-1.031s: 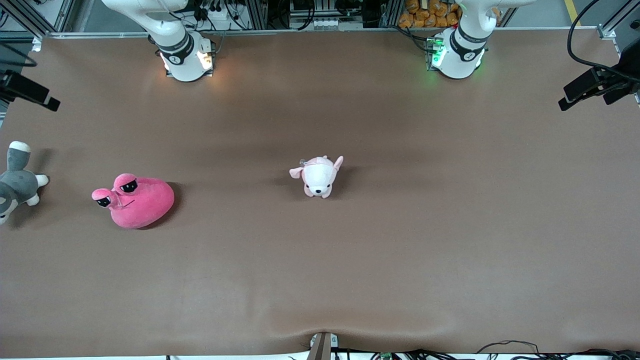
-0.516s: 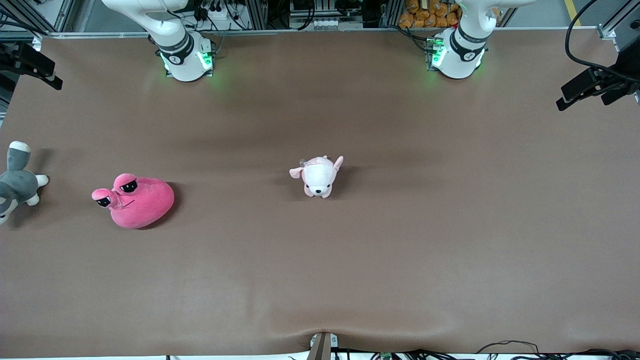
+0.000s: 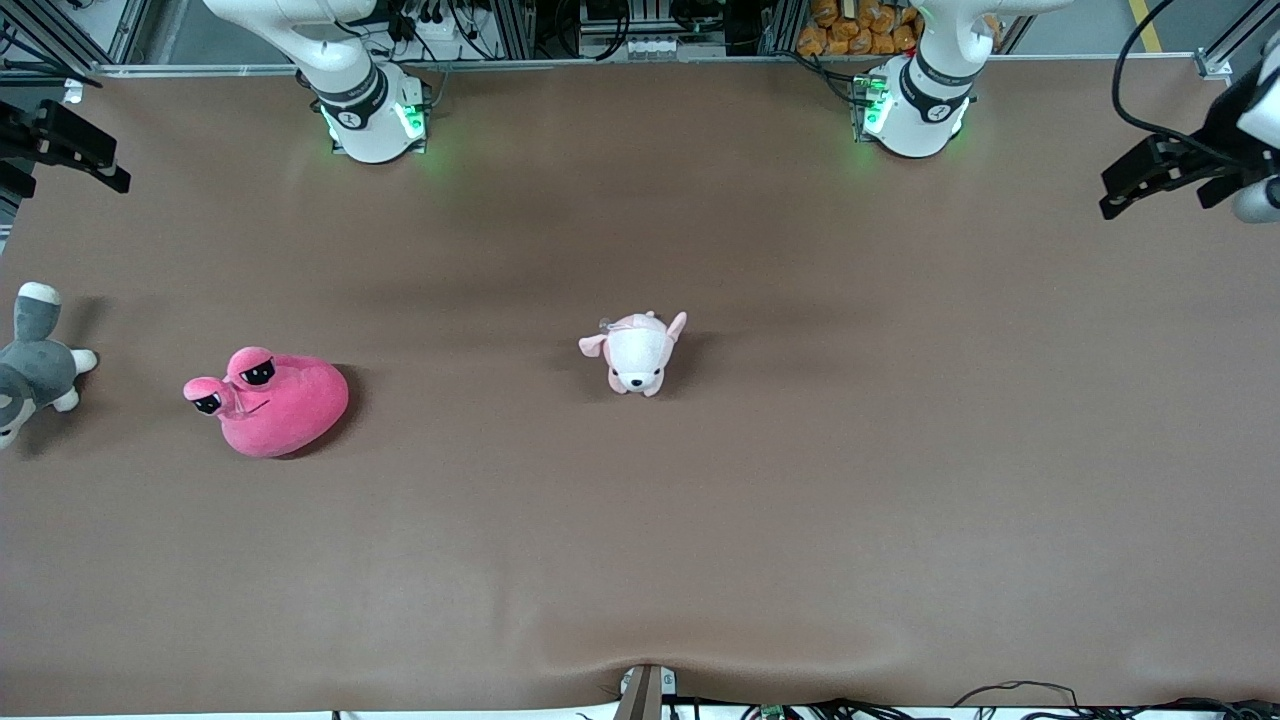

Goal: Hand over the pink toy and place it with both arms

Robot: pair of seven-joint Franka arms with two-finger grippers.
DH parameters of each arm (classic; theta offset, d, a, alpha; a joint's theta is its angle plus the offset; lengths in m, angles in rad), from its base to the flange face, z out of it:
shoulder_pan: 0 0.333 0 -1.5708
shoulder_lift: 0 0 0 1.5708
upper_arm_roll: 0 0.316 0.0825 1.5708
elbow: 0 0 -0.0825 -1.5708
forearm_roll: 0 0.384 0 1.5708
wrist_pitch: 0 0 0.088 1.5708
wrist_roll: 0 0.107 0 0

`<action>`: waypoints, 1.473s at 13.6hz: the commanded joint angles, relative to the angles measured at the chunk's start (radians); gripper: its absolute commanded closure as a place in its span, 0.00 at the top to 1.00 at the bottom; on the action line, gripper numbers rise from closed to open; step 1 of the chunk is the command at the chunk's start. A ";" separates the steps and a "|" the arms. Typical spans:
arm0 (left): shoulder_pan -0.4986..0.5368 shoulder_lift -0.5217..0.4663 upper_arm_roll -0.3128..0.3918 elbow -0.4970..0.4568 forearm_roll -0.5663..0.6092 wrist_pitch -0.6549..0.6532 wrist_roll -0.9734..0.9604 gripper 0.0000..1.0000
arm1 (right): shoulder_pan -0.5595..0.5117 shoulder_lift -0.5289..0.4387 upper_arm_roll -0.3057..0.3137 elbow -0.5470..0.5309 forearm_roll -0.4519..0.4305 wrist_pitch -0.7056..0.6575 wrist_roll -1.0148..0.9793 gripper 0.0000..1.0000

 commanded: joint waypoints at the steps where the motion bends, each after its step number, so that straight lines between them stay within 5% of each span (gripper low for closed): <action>1: -0.003 -0.013 0.000 -0.025 0.015 0.023 0.012 1.00 | 0.012 0.006 -0.008 0.012 -0.012 0.001 -0.014 1.00; 20: 0.008 -0.014 -0.008 -0.039 -0.005 0.021 0.014 1.00 | 0.002 0.026 -0.009 0.013 -0.021 0.002 -0.026 1.00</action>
